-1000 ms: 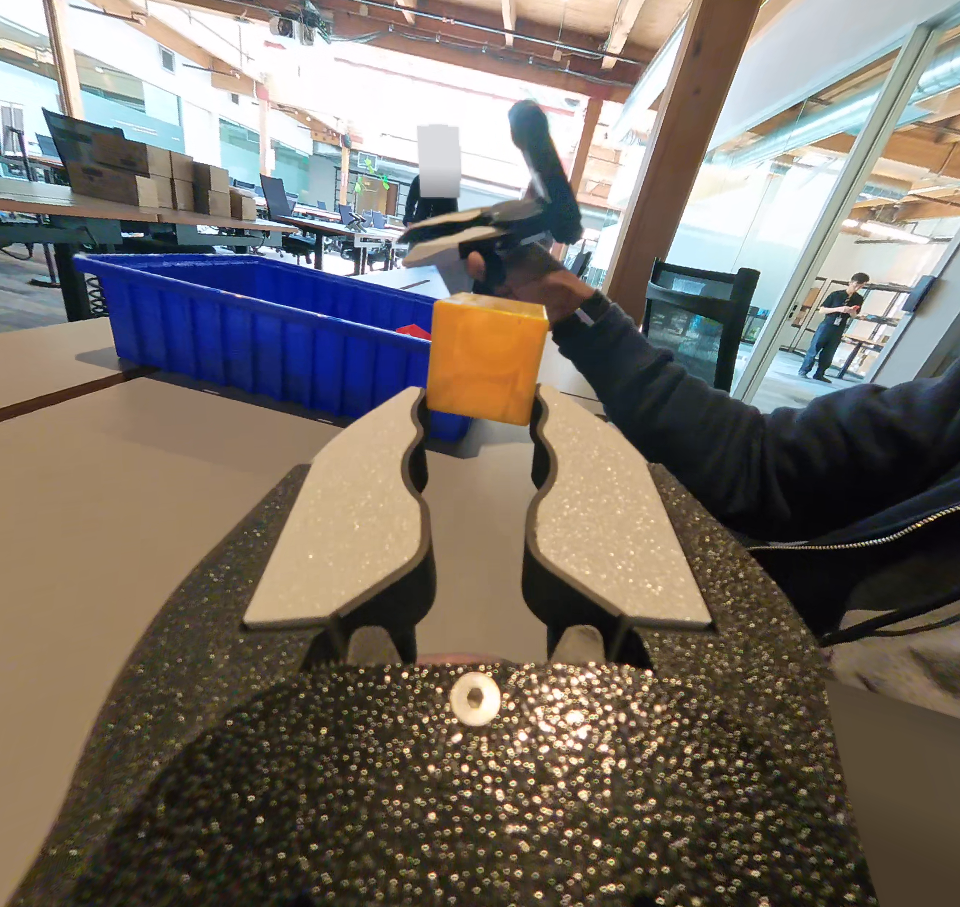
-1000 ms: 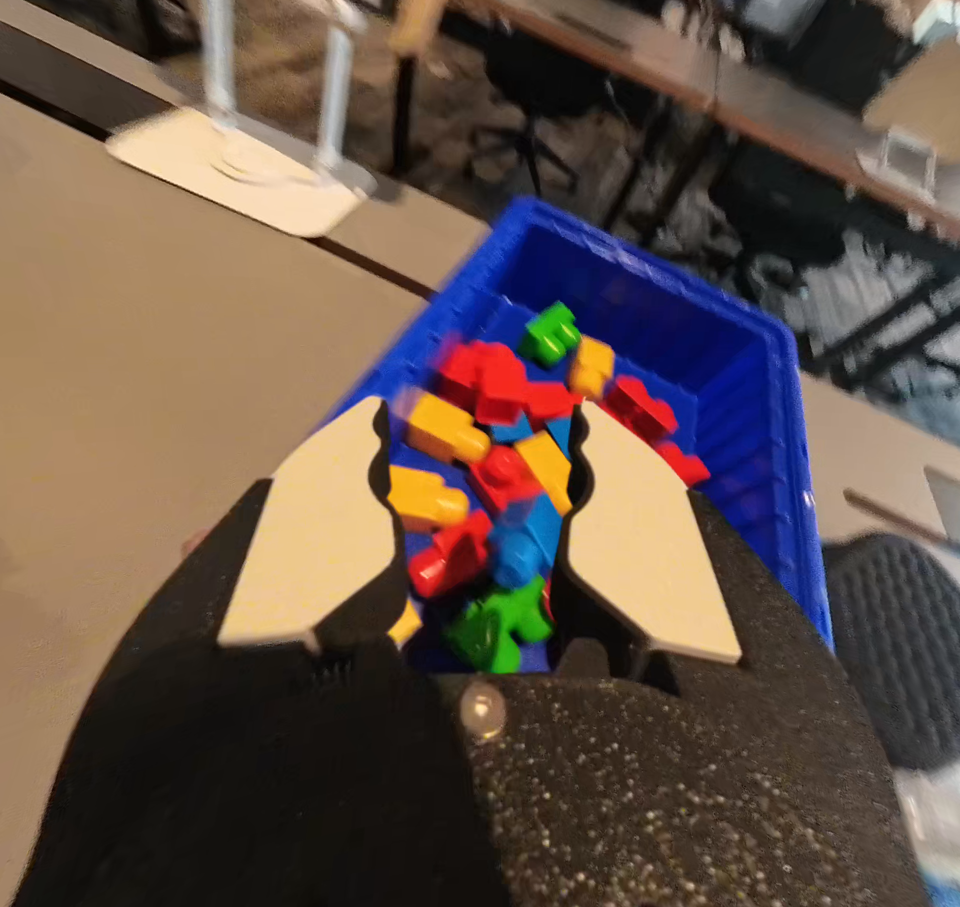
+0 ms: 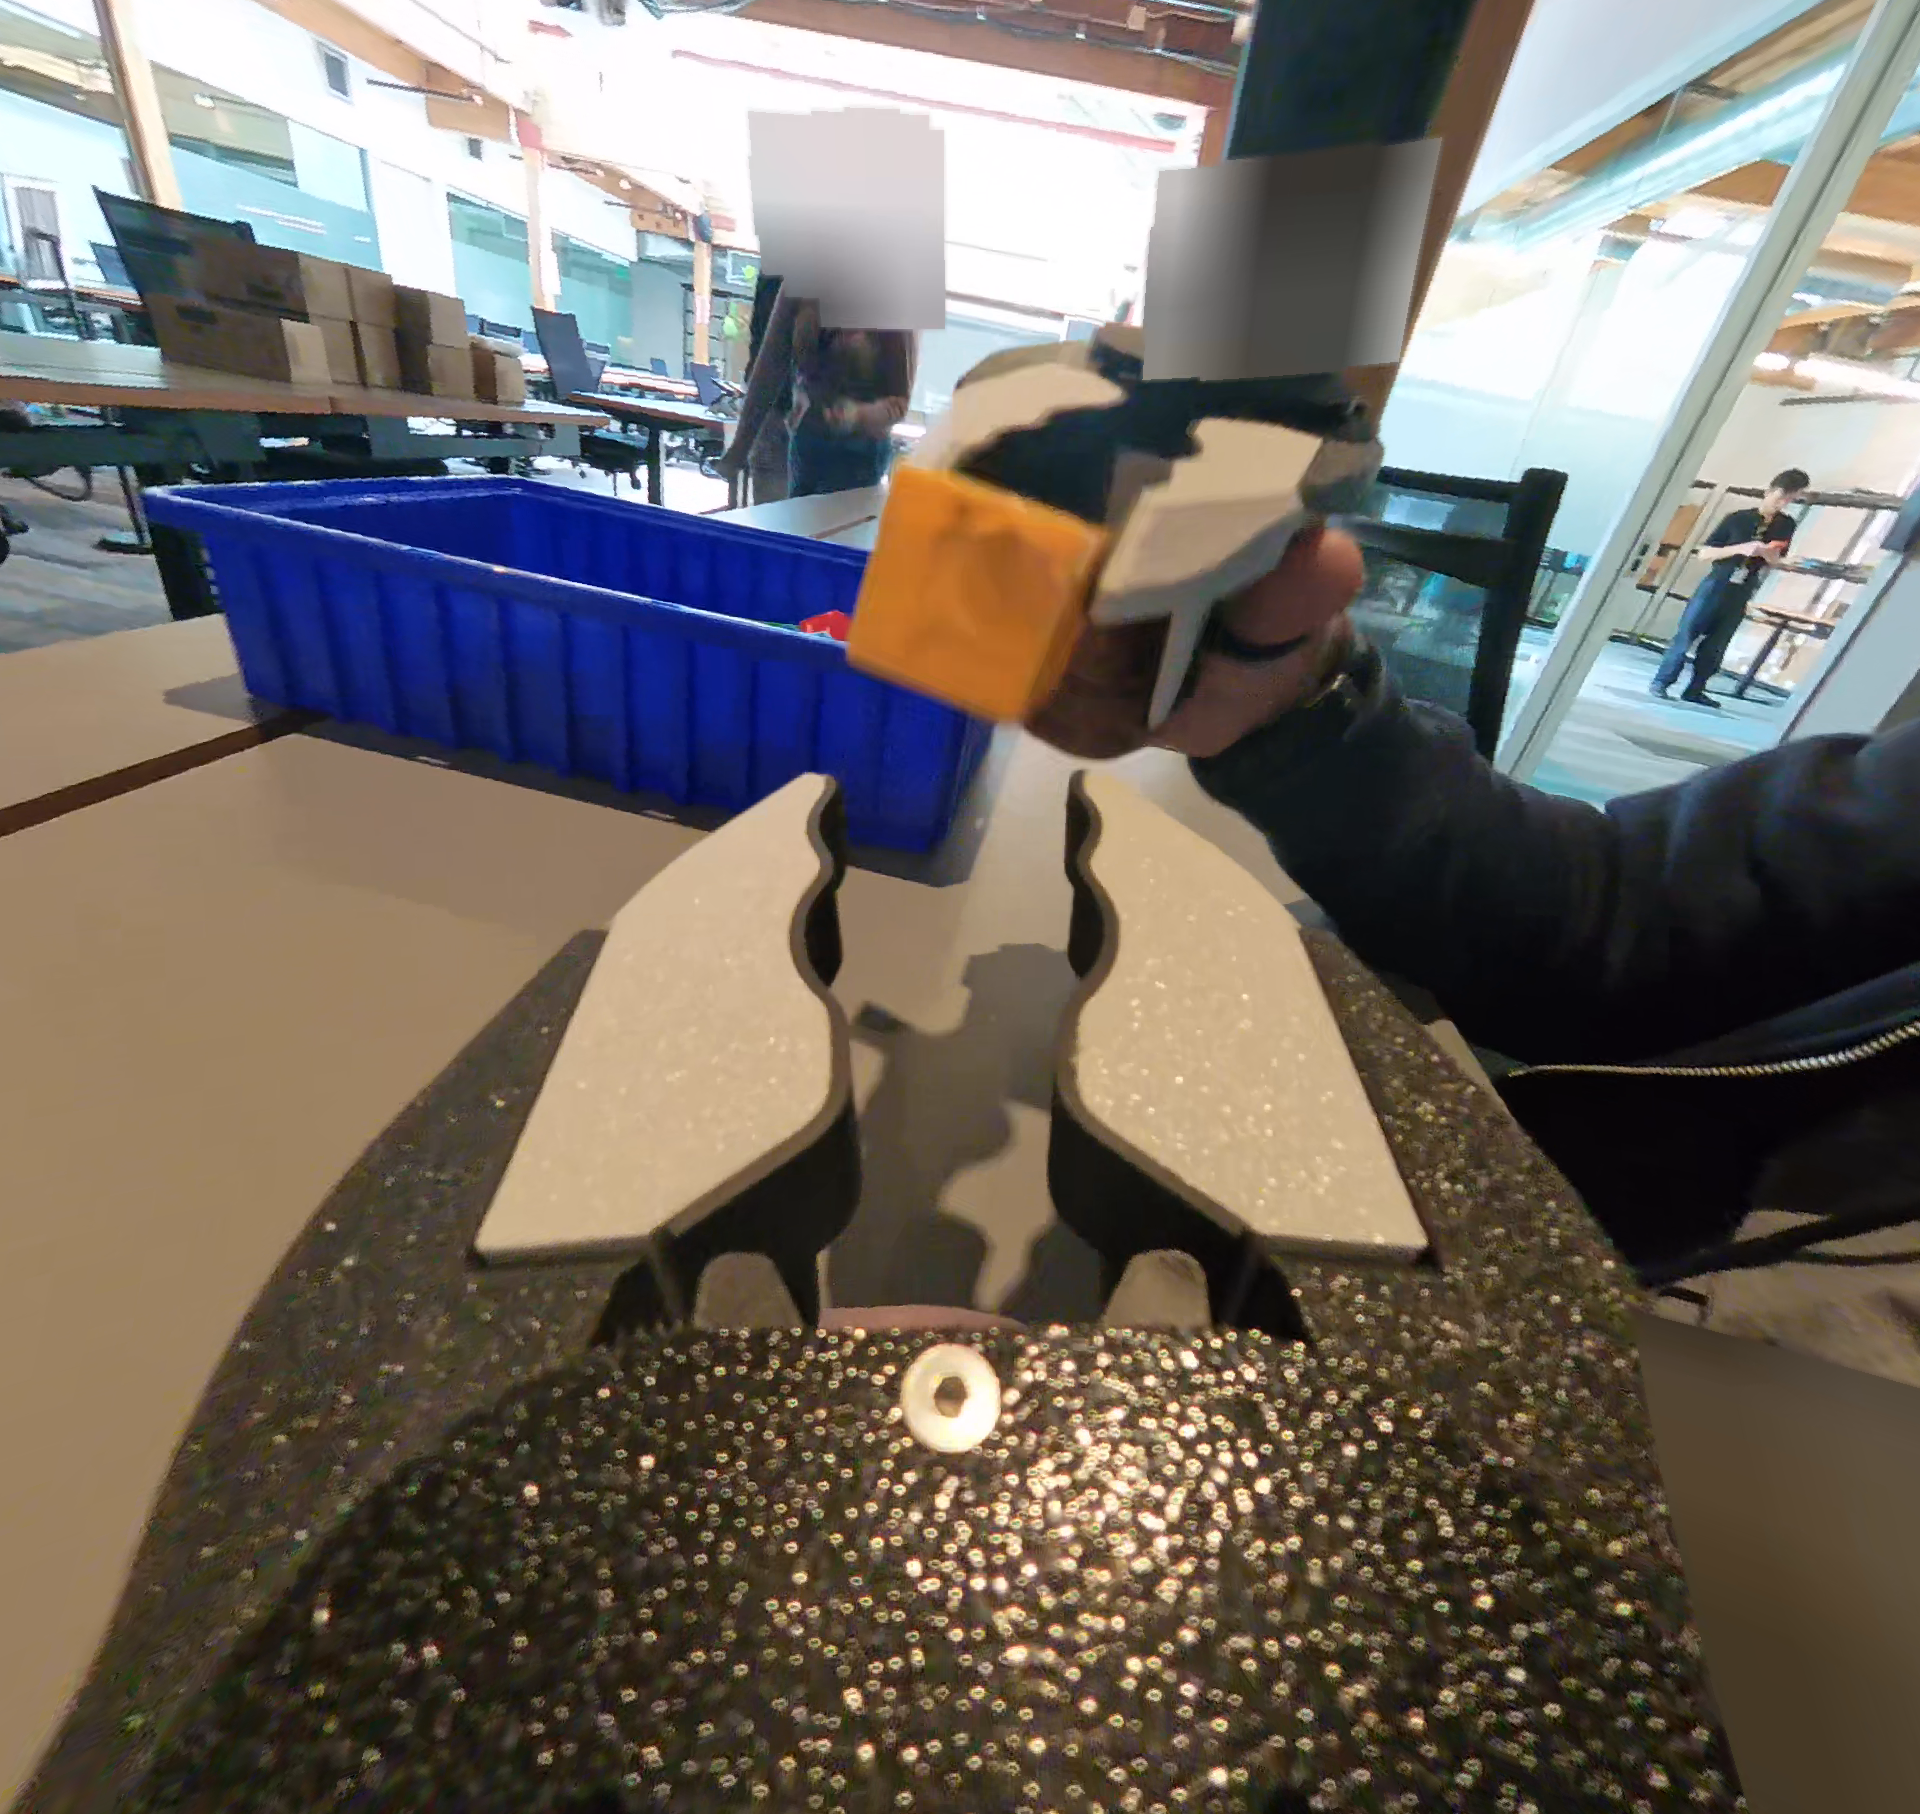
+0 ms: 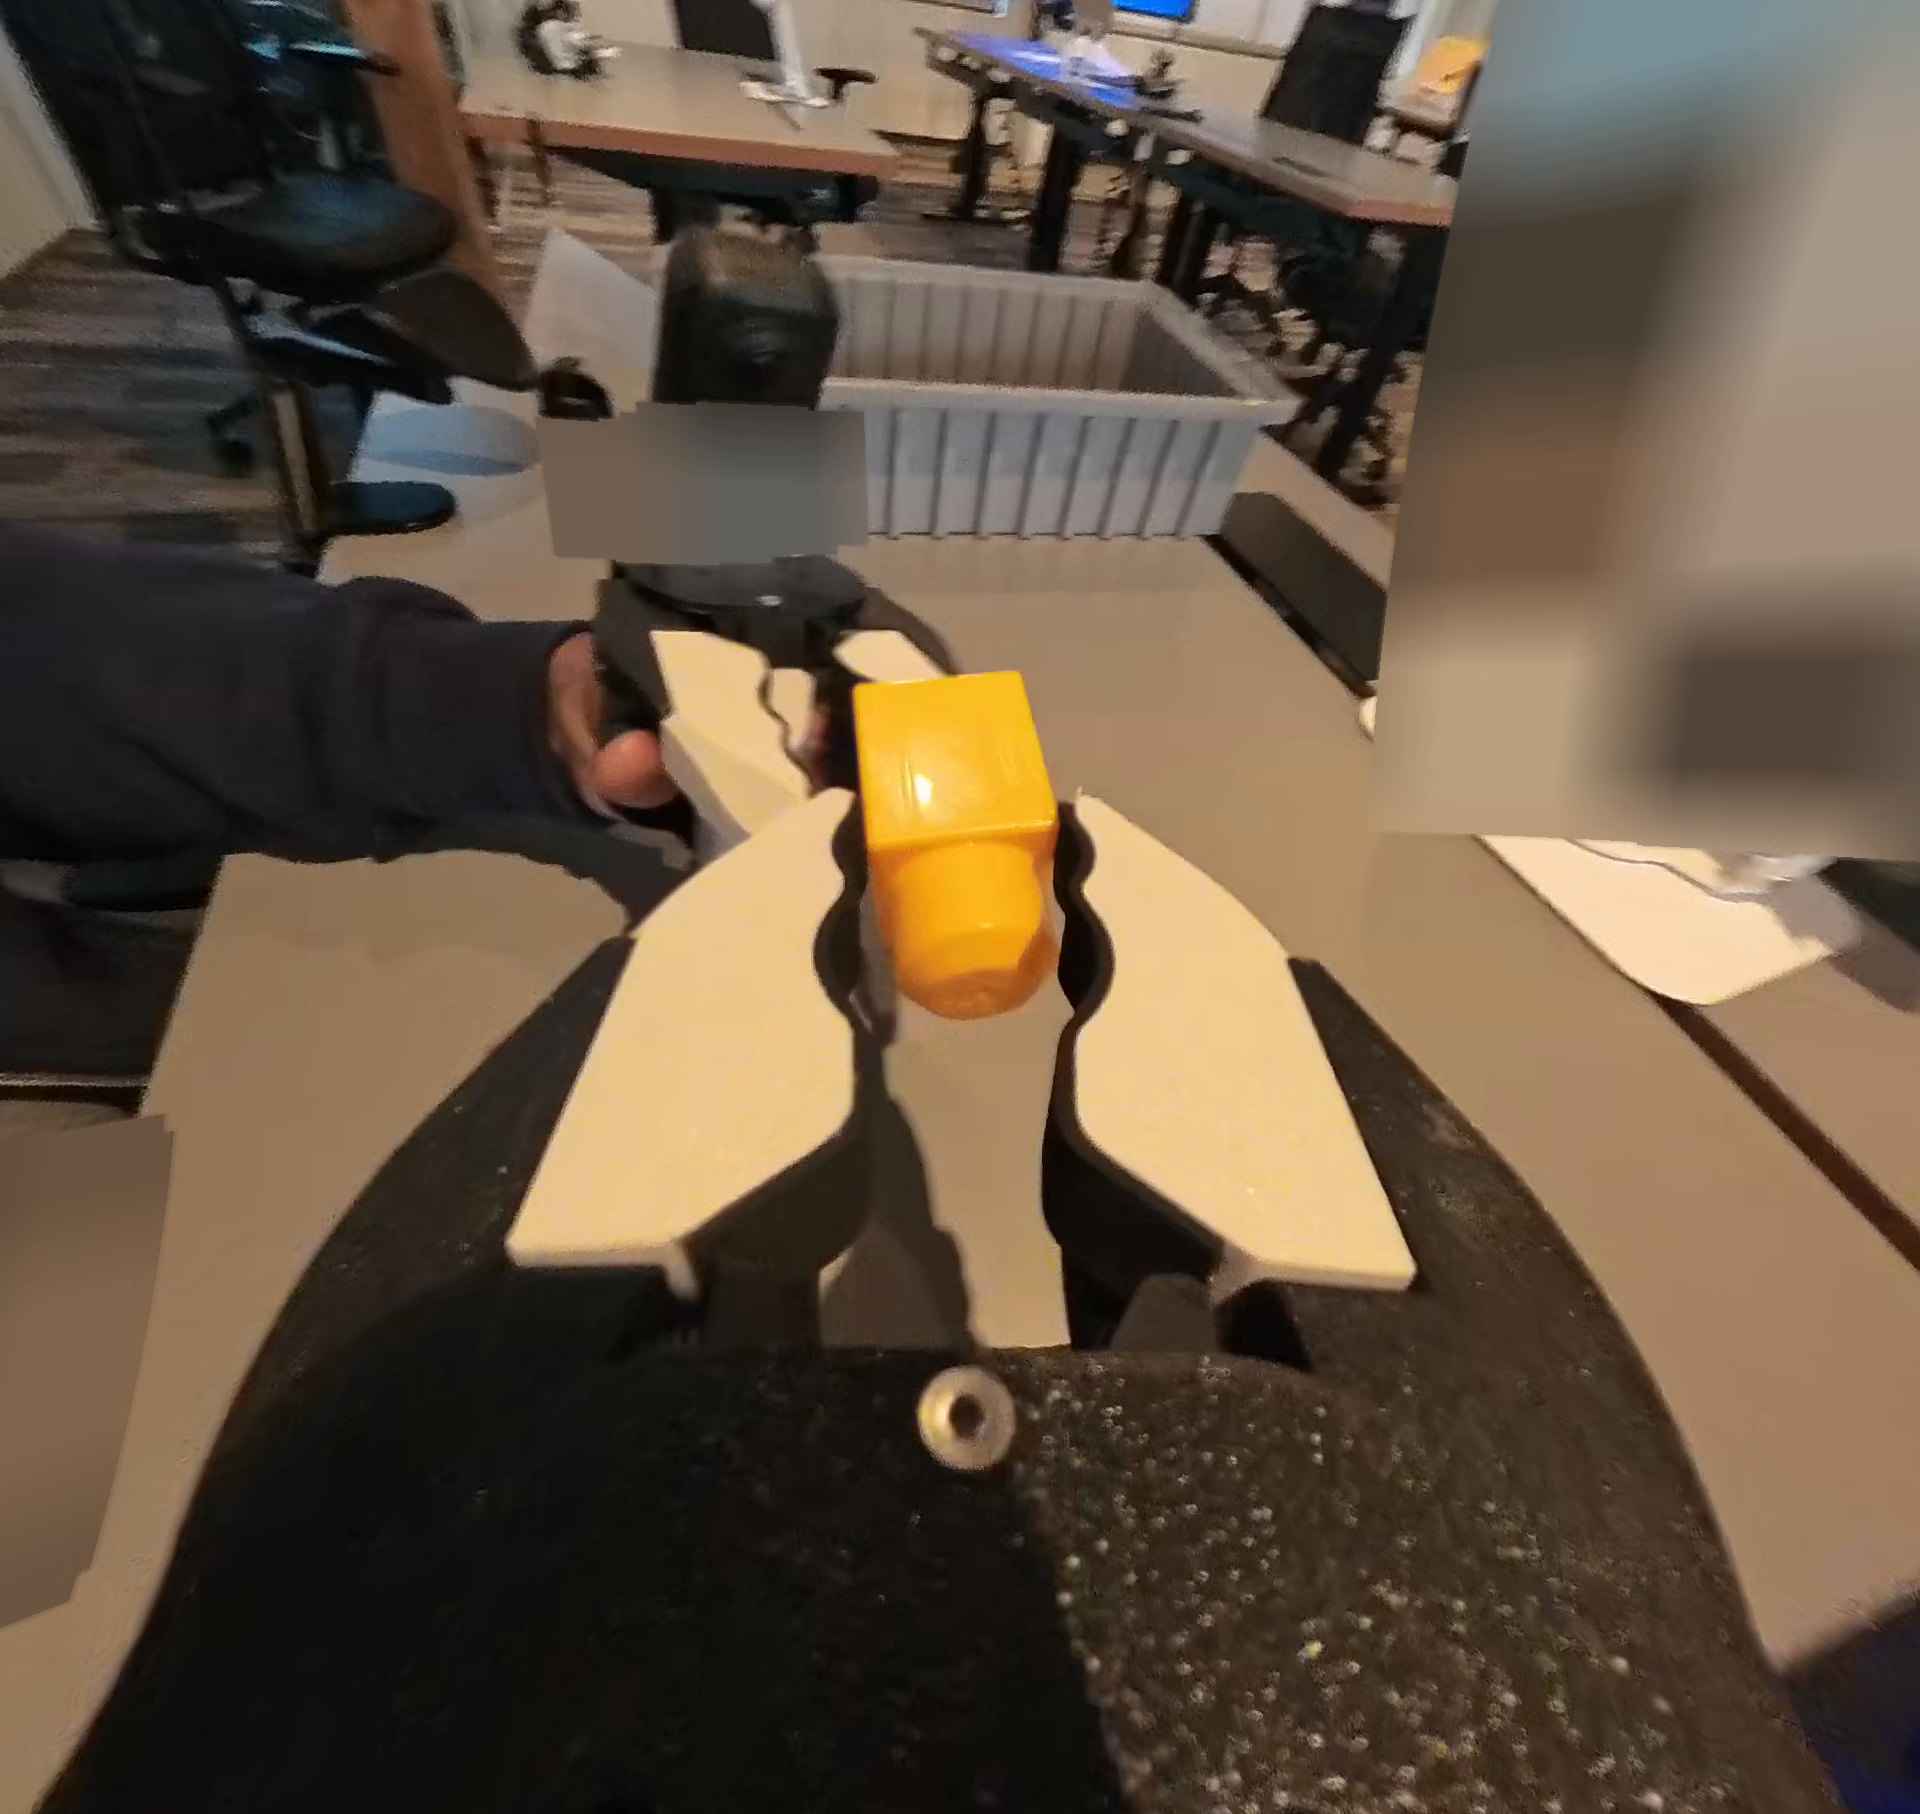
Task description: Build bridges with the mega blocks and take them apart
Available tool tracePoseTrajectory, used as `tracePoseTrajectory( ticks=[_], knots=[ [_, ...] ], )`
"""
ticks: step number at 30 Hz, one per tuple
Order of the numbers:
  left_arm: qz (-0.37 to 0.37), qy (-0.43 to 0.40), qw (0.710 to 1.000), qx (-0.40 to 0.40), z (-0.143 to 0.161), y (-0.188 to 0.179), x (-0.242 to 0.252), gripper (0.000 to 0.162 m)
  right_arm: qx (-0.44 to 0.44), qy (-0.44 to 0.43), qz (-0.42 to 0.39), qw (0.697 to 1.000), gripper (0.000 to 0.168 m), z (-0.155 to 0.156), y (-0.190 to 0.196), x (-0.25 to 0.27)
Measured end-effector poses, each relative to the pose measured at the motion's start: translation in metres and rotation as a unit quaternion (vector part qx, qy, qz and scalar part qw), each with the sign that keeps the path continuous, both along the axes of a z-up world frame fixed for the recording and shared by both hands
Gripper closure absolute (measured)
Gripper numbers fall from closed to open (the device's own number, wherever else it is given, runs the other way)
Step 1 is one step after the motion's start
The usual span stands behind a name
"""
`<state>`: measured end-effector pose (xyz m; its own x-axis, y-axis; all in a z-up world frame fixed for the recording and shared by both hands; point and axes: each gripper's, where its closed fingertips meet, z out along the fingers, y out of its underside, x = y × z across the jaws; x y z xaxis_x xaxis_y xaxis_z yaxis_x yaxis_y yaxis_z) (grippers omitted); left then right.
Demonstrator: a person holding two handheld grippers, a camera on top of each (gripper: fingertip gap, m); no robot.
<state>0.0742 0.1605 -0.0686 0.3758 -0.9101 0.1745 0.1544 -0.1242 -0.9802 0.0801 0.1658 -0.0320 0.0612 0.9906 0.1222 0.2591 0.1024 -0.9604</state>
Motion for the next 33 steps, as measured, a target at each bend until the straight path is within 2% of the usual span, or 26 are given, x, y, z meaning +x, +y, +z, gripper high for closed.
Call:
tracePoseTrajectory(
  ticks=[2, 3, 5, 7, 9, 12, 17, 19, 22, 24, 26, 28, 33],
  knots=[
    [0.012, -0.003, 1.0, -0.003, 0.001, 0.003, -0.004, 0.123, 0.026, 0.004, -0.078, 0.997, 0.133, 0.016, 0.03, 0.027],
    [0.014, -0.004, 1.0, -0.004, 0.001, 0.004, -0.005, 0.125, 0.047, -0.007, -0.142, 0.989, 0.133, 0.022, 0.055, 0.05],
    [0.016, -0.004, 1.0, -0.006, 0.001, 0.005, -0.006, 0.127, 0.075, -0.06, -0.288, 0.953, 0.133, 0.022, 0.11, 0.117],
    [0.016, 0.002, 1.0, -0.007, -0.001, 0.005, -0.004, 0.128, 0.034, -0.115, -0.381, 0.917, 0.133, 0.003, 0.149, 0.183],
    [0.012, 0.013, 1.0, -0.007, -0.005, 0.005, -0.001, 0.128, -0.024, -0.121, -0.41, 0.904, 0.133, -0.017, 0.17, 0.223],
    [0.01, 0.034, 0.999, -0.004, -0.012, 0.004, 0.004, 0.129, -0.068, -0.13, -0.408, 0.901, 0.133, -0.039, 0.178, 0.247],
    [0.012, 0.039, 0.999, -0.006, -0.014, 0.005, 0.004, 0.129, -0.049, -0.085, -0.413, 0.905, 0.113, -0.026, 0.178, 0.245],
    [0.015, 0.038, 0.999, -0.005, -0.013, 0.006, 0.002, 0.129, -0.019, -0.051, -0.39, 0.919, 0.11, -0.008, 0.168, 0.228],
    [0.028, 0.043, 0.999, 0.0, -0.012, 0.009, -0.001, 0.129, 0.043, 0.015, -0.288, 0.957, 0.117, 0.025, 0.127, 0.168],
    [0.062, 0.067, 0.996, 0.002, -0.012, 0.015, -0.01, 0.129, 0.078, 0.001, -0.215, 0.973, 0.123, 0.023, 0.093, 0.118],
    [0.14, 0.129, 0.982, 0.002, -0.015, 0.029, -0.036, 0.126, 0.105, -0.061, -0.166, 0.979, 0.123, -0.003, 0.068, 0.073],
    [0.248, 0.196, 0.949, -0.002, -0.012, 0.039, -0.086, 0.123, 0.122, -0.126, -0.114, 0.978, 0.123, -0.04, 0.043, 0.035],
    [0.427, 0.286, 0.858, 0.006, 0.028, 0.006, -0.236, 0.12, 0.125, -0.257, 0.008, 0.958, 0.12, -0.132, -0.011, -0.012]
  ],
)
